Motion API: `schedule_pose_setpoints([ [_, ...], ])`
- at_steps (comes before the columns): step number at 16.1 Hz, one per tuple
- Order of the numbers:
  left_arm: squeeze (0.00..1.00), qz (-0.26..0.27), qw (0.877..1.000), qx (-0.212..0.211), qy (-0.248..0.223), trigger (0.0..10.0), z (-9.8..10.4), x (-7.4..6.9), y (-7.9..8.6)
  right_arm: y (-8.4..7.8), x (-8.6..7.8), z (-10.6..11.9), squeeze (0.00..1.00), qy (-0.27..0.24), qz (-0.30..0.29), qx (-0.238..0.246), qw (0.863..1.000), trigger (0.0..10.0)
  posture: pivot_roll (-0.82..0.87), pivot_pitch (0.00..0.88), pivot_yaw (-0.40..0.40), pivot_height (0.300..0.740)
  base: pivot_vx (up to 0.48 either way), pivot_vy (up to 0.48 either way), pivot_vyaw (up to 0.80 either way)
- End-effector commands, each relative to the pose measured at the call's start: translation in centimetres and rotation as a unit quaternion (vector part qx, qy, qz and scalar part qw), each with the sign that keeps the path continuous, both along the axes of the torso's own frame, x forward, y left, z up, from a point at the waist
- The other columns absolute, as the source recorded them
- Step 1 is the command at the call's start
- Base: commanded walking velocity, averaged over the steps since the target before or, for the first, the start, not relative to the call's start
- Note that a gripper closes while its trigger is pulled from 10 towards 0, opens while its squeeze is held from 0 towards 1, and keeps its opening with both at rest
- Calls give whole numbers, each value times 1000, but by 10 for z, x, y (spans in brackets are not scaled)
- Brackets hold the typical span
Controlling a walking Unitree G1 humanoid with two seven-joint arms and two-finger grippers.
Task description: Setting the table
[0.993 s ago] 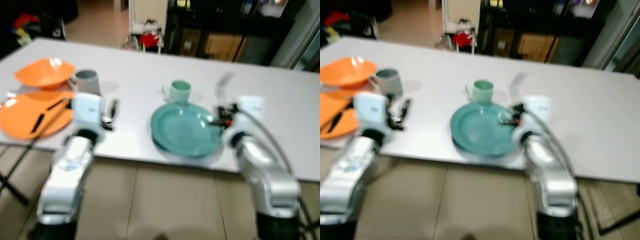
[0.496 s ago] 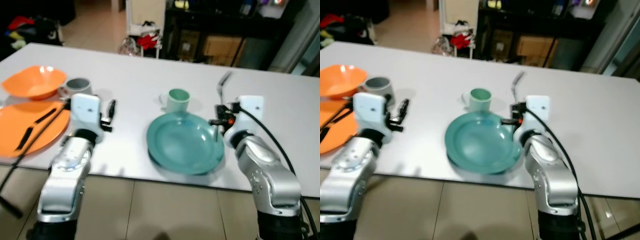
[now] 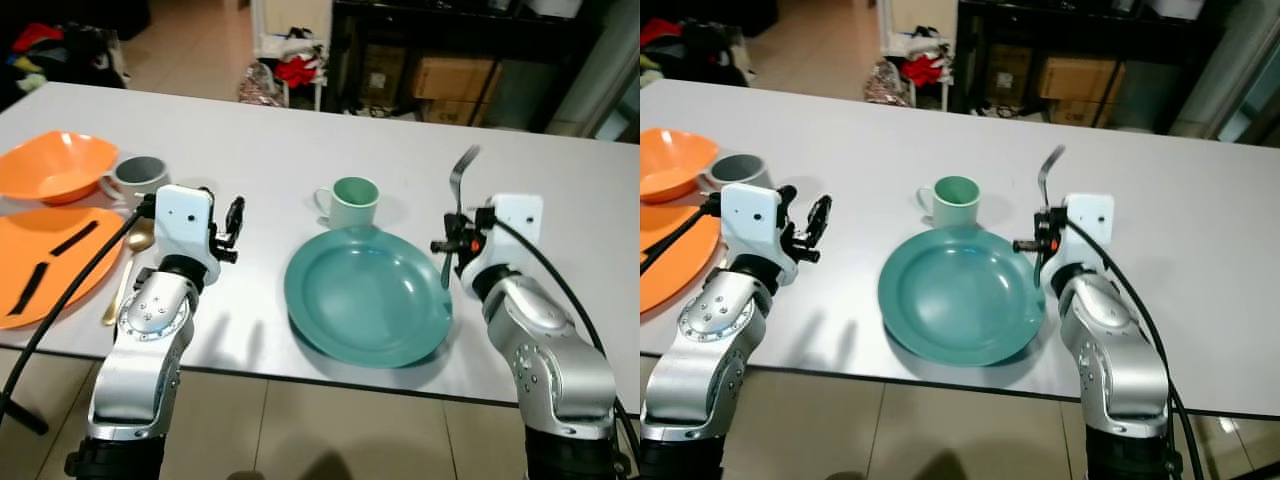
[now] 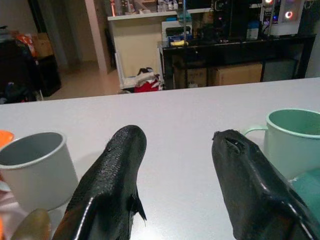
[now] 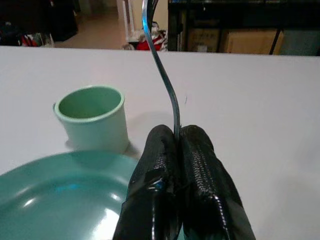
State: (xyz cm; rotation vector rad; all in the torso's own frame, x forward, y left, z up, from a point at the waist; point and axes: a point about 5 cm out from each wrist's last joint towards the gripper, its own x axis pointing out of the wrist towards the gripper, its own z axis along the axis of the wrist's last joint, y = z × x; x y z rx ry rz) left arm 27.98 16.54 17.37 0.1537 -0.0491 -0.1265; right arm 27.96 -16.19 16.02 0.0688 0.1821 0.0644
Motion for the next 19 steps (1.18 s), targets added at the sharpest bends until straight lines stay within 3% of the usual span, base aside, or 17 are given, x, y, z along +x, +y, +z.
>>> schedule_pose_setpoints([
  [1,0,-12,1000,4,-3,10000,3,3,-3,-1,-2,2,0,0,-6,1,1000,10000,75,0,-14,740,0,442,-706],
  [3,0,-13,1000,7,-2,10000,3,3,-2,-1,-2,3,0,1,-6,2,1000,10000,75,0,-12,740,0,444,-641],
  [10,0,-10,1000,22,0,10000,4,1,2,-2,1,-2,0,30,10,-30,999,10000,98,0,-27,740,0,417,0],
  [11,0,-1,999,43,4,10000,3,2,4,-3,2,-4,0,45,0,-44,998,10000,99,0,-27,740,0,-480,0],
  [13,0,-10,999,38,2,10000,3,2,2,-4,3,-6,0,59,-8,-65,996,10000,94,0,-22,740,0,-480,0],
  [14,0,-32,999,27,5,10000,2,3,-3,-12,5,-14,0,92,-29,-97,991,10000,90,0,-16,740,0,0,0],
  [19,0,-107,993,41,7,10000,6,3,-16,-24,18,-20,0,153,-59,-156,974,10000,101,0,-22,740,0,0,0],
])
